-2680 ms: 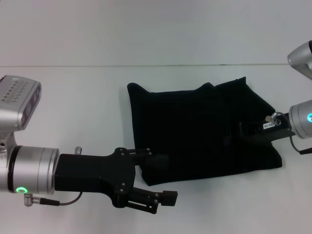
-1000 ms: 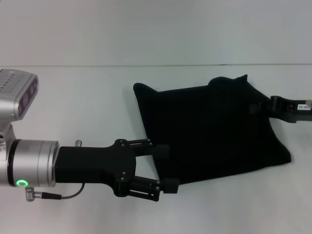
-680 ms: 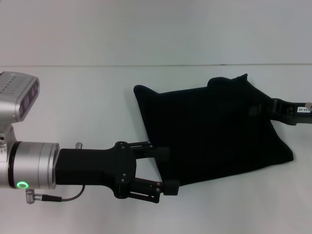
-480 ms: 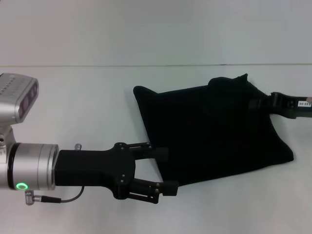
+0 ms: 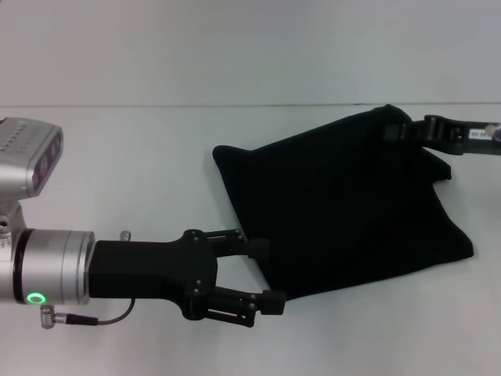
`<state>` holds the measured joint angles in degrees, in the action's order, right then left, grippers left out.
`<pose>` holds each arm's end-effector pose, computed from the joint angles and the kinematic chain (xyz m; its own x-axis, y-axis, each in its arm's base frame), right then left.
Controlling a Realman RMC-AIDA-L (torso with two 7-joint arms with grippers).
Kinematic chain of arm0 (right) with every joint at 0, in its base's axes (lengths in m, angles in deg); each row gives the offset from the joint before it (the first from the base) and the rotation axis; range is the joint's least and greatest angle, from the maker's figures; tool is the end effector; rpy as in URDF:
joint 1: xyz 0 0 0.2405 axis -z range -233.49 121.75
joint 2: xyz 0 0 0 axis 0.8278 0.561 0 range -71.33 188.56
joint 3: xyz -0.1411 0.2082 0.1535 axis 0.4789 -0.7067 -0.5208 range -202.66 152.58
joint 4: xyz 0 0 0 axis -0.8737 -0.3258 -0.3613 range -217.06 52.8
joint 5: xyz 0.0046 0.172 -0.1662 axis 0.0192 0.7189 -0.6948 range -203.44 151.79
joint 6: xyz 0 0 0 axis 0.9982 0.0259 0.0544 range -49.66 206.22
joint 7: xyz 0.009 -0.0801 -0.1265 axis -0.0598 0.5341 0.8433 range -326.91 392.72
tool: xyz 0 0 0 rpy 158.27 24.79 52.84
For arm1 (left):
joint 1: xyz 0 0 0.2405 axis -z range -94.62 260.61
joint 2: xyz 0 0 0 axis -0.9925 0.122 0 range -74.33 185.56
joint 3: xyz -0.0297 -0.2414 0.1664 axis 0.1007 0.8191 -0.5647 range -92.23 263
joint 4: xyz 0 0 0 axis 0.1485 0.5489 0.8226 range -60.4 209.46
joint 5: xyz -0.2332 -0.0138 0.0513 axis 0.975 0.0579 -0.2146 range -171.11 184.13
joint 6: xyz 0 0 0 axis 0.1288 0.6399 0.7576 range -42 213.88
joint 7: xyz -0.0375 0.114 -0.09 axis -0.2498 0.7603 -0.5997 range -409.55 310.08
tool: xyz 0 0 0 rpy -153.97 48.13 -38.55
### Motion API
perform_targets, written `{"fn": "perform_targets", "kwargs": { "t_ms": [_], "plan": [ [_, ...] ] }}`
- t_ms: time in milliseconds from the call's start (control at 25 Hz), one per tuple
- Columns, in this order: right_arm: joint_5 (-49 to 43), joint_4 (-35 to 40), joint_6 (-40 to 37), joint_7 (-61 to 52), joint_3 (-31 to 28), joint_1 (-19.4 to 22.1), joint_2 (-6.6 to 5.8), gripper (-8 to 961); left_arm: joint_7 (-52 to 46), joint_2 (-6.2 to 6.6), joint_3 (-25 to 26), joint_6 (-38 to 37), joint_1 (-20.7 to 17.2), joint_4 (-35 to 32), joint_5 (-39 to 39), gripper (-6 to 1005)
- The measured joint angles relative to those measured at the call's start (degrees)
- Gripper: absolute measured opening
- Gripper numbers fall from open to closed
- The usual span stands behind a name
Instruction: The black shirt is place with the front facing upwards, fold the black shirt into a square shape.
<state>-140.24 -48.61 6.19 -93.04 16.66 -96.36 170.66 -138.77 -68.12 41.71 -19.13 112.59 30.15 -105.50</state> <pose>0.2870 0.4674 0.0232 0.3181 -0.7574 -0.5702 -0.9231 -0.3845 -0.0043 -0.2521 0.3353 -0.0400 0.7287 0.4124 0.5467 0.3745 -0.9084 0.1861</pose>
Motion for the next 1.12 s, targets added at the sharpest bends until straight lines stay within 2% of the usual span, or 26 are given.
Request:
{"fn": "perform_targets", "kwargs": {
  "t_ms": [240, 400, 800, 960, 1120],
  "plan": [
    [-0.1, -0.8, 4.1, 0.3, -0.1, 5.0, -0.34, 152, 0.0, -0.06, -0.2, 0.4, 0.1, 0.1, -0.1, 948],
    [-0.1, -1.8, 7.2, 1.0, -0.1, 7.1, -0.12, 159, -0.1, -0.08, -0.2, 0.6, 0.2, 0.2, -0.4, 948],
    [-0.2, -5.3, 14.1, 1.4, 0.2, 6.7, 0.93, 176, -0.6, -0.14, -0.3, 1.3, 0.3, 1.0, -0.6, 948],
    [1.0, -5.0, 13.7, 1.7, -0.4, 6.8, 1.18, 182, -0.6, -0.12, -0.2, 1.4, 0.3, 1.2, -0.6, 948],
    [1.8, -4.7, 12.5, 1.8, -0.8, 7.0, 0.84, 189, -0.6, -0.1, -0.2, 1.6, 0.3, 1.3, -0.6, 948]
  ]
}}
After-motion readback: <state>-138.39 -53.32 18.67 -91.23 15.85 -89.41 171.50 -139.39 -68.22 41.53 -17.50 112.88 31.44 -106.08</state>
